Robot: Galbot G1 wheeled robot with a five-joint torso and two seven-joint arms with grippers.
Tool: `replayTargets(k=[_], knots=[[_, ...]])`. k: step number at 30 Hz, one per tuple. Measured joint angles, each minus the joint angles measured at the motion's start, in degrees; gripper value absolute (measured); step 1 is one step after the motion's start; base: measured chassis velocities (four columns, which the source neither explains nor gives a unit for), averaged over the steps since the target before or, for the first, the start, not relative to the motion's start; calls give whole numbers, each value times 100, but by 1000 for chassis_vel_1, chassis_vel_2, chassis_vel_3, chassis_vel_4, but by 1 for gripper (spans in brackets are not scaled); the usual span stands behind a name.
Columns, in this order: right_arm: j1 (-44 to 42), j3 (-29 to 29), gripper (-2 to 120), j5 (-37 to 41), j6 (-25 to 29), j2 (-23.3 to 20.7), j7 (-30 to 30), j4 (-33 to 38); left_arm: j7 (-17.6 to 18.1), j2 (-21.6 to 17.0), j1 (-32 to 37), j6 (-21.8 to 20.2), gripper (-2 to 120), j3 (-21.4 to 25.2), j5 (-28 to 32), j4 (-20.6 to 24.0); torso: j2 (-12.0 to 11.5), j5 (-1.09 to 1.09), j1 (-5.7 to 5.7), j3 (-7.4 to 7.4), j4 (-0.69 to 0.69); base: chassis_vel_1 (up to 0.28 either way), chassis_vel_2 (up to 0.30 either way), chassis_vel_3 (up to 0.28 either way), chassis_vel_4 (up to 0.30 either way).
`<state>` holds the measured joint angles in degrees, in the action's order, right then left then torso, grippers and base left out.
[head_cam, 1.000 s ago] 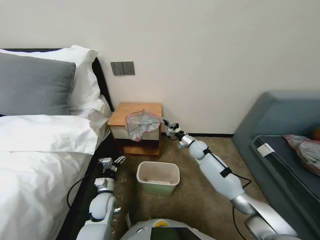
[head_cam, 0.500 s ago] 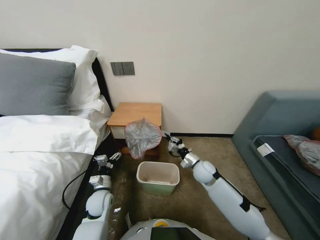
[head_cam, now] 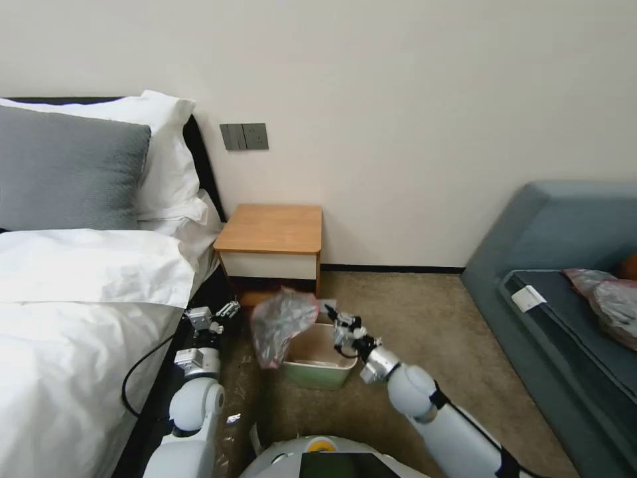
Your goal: Pick up the garbage bag from the table and place it over the trash can.
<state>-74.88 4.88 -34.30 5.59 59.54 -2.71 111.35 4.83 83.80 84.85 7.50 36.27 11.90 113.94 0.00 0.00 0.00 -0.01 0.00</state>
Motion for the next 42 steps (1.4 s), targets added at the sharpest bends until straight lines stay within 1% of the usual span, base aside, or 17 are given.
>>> replayTargets(k=[8,18,20,21,22,23,24,26,27,30,31,32,34,35,37,38,42], knots=[[-451,123,0,-40,76,-85,14,134,-2,-17,-7,-3,100,-16,-10,-23,0,0,0,0,0,0,0,0,0],[-829,227,0,447,-25,-232,-107,335,-8,-28,1,-4,100,-84,-67,-5,0,0,0,0,1,0,0,0,0],[-864,271,7,560,-35,-276,-149,357,-11,-38,2,-4,100,-105,-74,-5,0,0,0,0,0,0,0,0,0],[-881,309,13,639,-36,-310,-181,375,-15,-44,9,-4,100,-133,-79,-5,0,0,0,0,1,0,0,0,0],[-881,309,13,639,-36,-310,-181,375,-15,-44,9,-4,100,-133,-79,-5,0,0,0,0,1,0,0,0,0],[-892,334,17,689,-38,-333,-208,392,-21,-54,15,-5,100,-157,-81,-4,0,0,0,0,1,0,0,0,0],[-911,367,23,792,-42,-379,-276,426,-30,-76,22,-18,100,-188,-83,3,0,0,0,0,1,0,0,0,0],[-957,399,31,962,-66,-483,-363,488,-35,-157,28,-59,100,-255,-72,19,0,0,0,0,1,0,0,0,0],[-957,399,31,962,-66,-483,-363,488,-35,-157,28,-59,100,-255,-72,19,0,0,0,0,1,0,0,0,0],[-1091,526,46,1155,-68,-743,-437,576,-39,-376,51,-245,100,-401,116,121,0,0,0,0,0,0,0,0,0],[-1091,526,46,1155,-68,-743,-437,576,-39,-376,51,-245,100,-401,116,121,0,0,0,0,0,0,0,0,0],[-1142,601,49,1205,-53,-821,-449,601,-46,-432,66,-303,100,-431,192,159,0,0,0,0,1,0,0,0,0],[-1271,822,61,1310,-1,-981,-463,669,-66,-538,110,-428,100,-483,368,239,0,1,0,0,0,0,0,0,0],[-1271,822,61,1310,-1,-981,-463,669,-66,-538,110,-428,100,-483,368,239,0,1,0,0,0,0,0,0,0],[-1390,1049,69,1411,54,-1097,-471,746,-115,-616,161,-495,100,-518,451,282,0,0,1,1,1,0,0,0,0],[-1390,1049,69,1411,54,-1097,-471,746,-115,-616,161,-495,100,-518,451,282,0,0,1,1,1,0,0,0,0],[-1574,1443,88,1661,96,-1199,-495,878,-182,-781,239,-538,100,-650,531,347,0,-1,1,0,0,0,0,0,0]])
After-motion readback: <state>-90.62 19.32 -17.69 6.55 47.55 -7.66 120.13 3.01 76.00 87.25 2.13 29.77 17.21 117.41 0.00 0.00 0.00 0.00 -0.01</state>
